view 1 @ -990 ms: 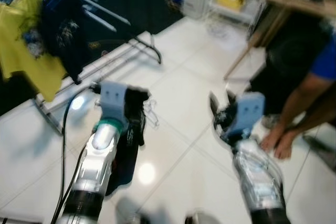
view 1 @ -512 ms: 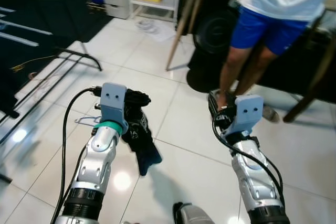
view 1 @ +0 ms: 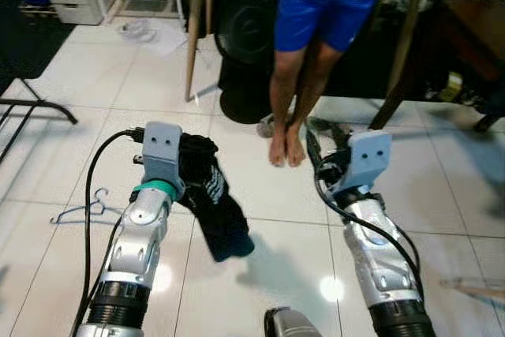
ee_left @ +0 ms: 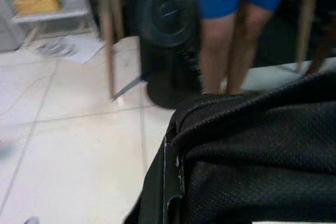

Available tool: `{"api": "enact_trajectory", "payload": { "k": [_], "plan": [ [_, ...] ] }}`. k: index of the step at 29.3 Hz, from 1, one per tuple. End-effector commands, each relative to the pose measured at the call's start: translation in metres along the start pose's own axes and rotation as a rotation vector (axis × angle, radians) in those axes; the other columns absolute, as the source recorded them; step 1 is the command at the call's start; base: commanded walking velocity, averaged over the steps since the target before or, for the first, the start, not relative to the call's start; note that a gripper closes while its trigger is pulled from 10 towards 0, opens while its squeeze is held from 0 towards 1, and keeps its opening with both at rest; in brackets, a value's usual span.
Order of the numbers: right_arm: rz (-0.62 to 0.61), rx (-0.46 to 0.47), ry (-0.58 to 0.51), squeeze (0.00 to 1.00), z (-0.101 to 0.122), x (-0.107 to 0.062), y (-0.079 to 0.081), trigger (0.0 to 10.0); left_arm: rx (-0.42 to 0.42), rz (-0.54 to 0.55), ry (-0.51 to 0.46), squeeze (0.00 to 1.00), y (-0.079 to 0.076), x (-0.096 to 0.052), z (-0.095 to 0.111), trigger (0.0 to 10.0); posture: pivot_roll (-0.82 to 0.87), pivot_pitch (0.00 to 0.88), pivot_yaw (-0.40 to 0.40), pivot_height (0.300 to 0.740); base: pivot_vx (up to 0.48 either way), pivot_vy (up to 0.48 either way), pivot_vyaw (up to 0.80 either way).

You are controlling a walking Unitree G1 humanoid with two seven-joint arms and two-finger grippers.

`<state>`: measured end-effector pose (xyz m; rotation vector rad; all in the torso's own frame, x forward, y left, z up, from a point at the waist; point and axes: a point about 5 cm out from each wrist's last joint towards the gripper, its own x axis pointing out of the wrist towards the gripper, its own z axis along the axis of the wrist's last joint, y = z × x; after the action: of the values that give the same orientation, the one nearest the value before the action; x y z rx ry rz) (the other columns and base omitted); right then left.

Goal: Hang hanger

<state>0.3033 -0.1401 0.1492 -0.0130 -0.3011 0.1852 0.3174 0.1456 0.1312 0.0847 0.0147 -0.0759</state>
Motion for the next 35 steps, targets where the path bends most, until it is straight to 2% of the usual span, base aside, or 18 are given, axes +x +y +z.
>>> {"api": "enact_trajectory", "payload": {
  "k": [1,17,19,21,24,28,31,35],
  "plan": [
    [-0.010,0.014,0.008,0.00,-0.001,-0.002,-0.001,10.0,0.003,0.000,-0.012,0.00,-0.002,-0.001,0.002,10.0,-0.09,0.026,0.068,0.740,0.000,0.000,-0.79],
    [-0.012,0.005,-0.001,0.00,0.003,-0.001,-0.003,10.0,0.015,0.009,-0.037,0.00,-0.002,0.001,0.010,10.0,-0.09,0.029,0.066,0.740,0.000,0.000,-0.79],
    [-0.012,0.002,-0.011,0.00,0.006,0.001,-0.004,10.0,0.047,0.007,-0.045,0.00,-0.002,0.001,0.012,10.0,-0.09,0.030,0.066,0.740,0.000,0.000,-0.79],
    [-0.002,0.000,-0.031,0.00,0.012,0.004,-0.004,10.0,0.129,-0.008,-0.070,0.00,-0.004,-0.001,0.017,10.0,-0.08,0.028,0.067,0.740,0.000,0.000,-0.79],
    [0.013,-0.002,-0.041,0.00,0.015,0.006,-0.003,10.0,0.160,-0.020,-0.085,0.00,-0.005,-0.003,0.020,10.0,-0.07,0.027,0.067,0.740,0.000,0.000,-0.79],
    [0.028,-0.011,-0.051,0.00,0.017,0.008,-0.001,10.0,0.157,-0.017,-0.093,0.00,-0.003,-0.005,0.022,10.0,-0.06,0.025,0.069,0.740,0.000,0.000,-0.79],
    [0.074,0.001,-0.101,0.00,0.030,0.016,0.011,10.0,0.133,-0.003,-0.110,0.00,0.000,-0.010,0.028,10.0,-0.04,0.023,0.061,0.740,0.000,0.000,-0.79],
    [0.105,0.013,-0.136,0.00,0.041,0.021,0.018,10.0,0.108,-0.003,-0.137,0.00,0.001,-0.012,0.036,10.0,-0.03,0.020,0.059,0.740,0.000,0.000,-0.79]
  ]
}}
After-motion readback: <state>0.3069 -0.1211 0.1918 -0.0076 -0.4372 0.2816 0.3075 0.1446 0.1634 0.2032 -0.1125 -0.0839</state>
